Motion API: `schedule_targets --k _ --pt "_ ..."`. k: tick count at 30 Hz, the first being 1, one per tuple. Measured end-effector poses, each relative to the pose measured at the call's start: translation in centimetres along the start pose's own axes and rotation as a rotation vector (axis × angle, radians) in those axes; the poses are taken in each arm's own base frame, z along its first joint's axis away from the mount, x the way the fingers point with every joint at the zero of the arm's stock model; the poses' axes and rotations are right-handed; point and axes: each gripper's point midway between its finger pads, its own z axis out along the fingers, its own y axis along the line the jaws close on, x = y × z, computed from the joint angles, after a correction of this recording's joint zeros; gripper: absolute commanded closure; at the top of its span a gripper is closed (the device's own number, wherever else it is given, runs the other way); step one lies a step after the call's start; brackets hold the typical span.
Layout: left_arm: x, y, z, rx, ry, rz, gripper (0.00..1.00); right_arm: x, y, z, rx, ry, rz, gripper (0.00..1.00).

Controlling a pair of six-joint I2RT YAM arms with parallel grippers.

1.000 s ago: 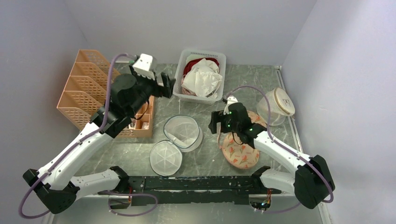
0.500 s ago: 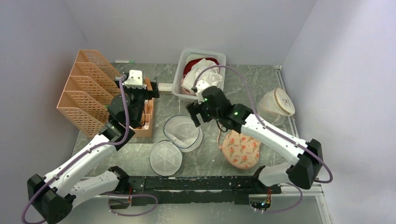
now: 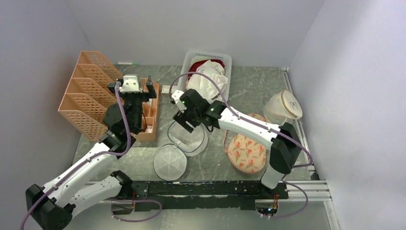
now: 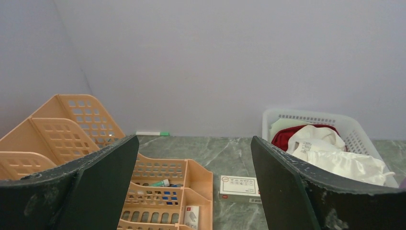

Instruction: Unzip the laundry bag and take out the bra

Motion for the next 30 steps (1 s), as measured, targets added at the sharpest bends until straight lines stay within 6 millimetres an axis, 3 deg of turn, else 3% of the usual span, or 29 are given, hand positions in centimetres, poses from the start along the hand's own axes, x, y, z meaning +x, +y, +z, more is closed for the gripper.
schedule_targets --k 4,8,11,16,20,27,30 --pt "0.1 0.9 -0.1 -0.038 -0.006 0.013 0.01 -0.2 0.4 1.4 -0.015 0.000 -0.041 0.38" --pt "-0.1 1.5 -0.4 -0.051 -0.021 0.009 0.01 -0.3 0.4 2.2 -0.011 -0.017 -0.057 0.63" --pt "-0.3 1.6 -0.4 -0.054 -0.025 0.007 0.01 -0.4 0.2 2.8 0.011 -0.033 -0.026 0.69" --pt "-0.1 1.4 -0.3 -0.047 -0.022 0.003 0.01 1.2 -0.1 2.8 0.073 -0.017 0.102 0.97" --pt "-0.1 1.3 -0.3 -0.046 -0.021 -0.001 0.01 2.5 -0.9 1.5 0.155 -0.014 0.224 1.00" --pt "0.1 1.0 -0.3 -0.036 -0.016 -0.022 0.01 3.8 -3.7 -3.8 0.312 -0.087 0.426 1.00" --pt "0.5 0.8 -0.3 -0.028 -0.003 -0.024 0.02 4.2 -4.3 -4.2 0.343 -0.106 0.459 0.99"
